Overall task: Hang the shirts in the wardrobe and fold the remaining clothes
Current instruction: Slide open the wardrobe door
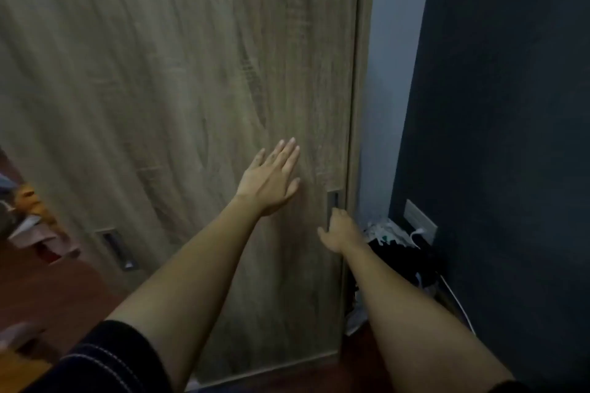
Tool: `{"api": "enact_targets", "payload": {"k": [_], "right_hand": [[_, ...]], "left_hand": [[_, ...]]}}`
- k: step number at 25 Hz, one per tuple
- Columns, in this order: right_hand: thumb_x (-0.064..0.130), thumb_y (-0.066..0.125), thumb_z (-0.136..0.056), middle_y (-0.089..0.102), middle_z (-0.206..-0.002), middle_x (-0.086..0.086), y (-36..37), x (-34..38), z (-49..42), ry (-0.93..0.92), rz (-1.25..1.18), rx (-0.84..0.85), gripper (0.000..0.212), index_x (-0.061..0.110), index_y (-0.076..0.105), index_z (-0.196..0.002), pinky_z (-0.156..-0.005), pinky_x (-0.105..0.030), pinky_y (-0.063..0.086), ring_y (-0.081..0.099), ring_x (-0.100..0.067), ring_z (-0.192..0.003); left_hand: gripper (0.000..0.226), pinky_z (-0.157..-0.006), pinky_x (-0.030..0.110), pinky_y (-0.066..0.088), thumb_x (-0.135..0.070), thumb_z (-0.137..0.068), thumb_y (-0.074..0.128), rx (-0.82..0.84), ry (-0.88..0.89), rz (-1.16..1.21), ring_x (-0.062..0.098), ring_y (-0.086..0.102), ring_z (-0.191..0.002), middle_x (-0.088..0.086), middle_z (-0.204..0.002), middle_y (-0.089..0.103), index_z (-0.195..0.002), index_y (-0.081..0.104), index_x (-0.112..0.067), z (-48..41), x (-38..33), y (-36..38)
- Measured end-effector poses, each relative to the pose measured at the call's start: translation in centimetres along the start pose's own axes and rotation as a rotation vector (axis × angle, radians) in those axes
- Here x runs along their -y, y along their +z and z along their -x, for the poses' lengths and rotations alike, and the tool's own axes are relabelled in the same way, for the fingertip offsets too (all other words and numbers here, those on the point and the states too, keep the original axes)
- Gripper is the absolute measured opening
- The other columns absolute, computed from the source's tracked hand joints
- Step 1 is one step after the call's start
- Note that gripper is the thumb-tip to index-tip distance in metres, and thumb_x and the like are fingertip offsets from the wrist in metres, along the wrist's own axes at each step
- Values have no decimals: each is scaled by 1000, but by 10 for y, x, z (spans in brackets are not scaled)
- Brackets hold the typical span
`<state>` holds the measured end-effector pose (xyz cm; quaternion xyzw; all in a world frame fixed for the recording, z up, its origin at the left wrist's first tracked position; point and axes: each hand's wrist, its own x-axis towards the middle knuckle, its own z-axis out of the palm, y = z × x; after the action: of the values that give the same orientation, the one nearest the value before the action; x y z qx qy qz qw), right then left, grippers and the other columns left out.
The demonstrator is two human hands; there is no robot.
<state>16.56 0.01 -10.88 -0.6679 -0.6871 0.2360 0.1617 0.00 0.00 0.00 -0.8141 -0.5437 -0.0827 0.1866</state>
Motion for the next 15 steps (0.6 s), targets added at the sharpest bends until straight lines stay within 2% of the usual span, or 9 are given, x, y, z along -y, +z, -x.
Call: {"api": "enact_targets", "payload": {"k": [4, 8, 9, 13, 15], "right_hand": [[33, 50, -92, 44, -138, -20, 0, -18, -48, 72, -72, 61, 58, -1, 33, -135, -100, -36, 42, 46, -34, -124], [43, 50, -91, 53, -127, -18, 16, -36, -78, 94, -104, 99, 54, 3, 41, -126, -89, -37, 47, 53, -34, -114], [47, 48, -91, 54, -124, -17, 21, -39, -82, 97, -98, 94, 54, 4, 42, -124, -85, -36, 46, 54, -34, -112], [58, 47, -87, 60, -116, -17, 30, -39, -95, 85, -75, -6, 62, 4, 47, -116, -79, -36, 48, 58, -33, -106], [58, 51, -85, 60, -118, -17, 36, -35, -98, 93, -116, -24, 66, 2, 43, -121, -82, -37, 48, 58, -34, -108]], "left_hand": [[61, -116, 38, -1, -39, -99, 26, -105, 79, -71, 17, -1, -146, 5, -158, 1, -150, 5, -13, -64, -24, 26], [61, -116, 40, 0, -37, -92, 32, -344, 128, -222, 21, 21, -142, 11, -154, 26, -146, 27, -9, -99, -35, 76], [62, -115, 40, 0, -37, -90, 34, -391, 139, -276, 21, 22, -142, 11, -153, 28, -145, 29, -8, -102, -34, 87], [61, -114, 39, -2, -37, -94, 33, -540, 179, -363, 16, -5, -145, 5, -155, 12, -148, 18, -12, -114, -20, 111], [61, -114, 37, -3, -40, -97, 31, -618, 211, -424, 15, -7, -145, 4, -157, -2, -149, 13, -14, -116, -9, 120]]}}
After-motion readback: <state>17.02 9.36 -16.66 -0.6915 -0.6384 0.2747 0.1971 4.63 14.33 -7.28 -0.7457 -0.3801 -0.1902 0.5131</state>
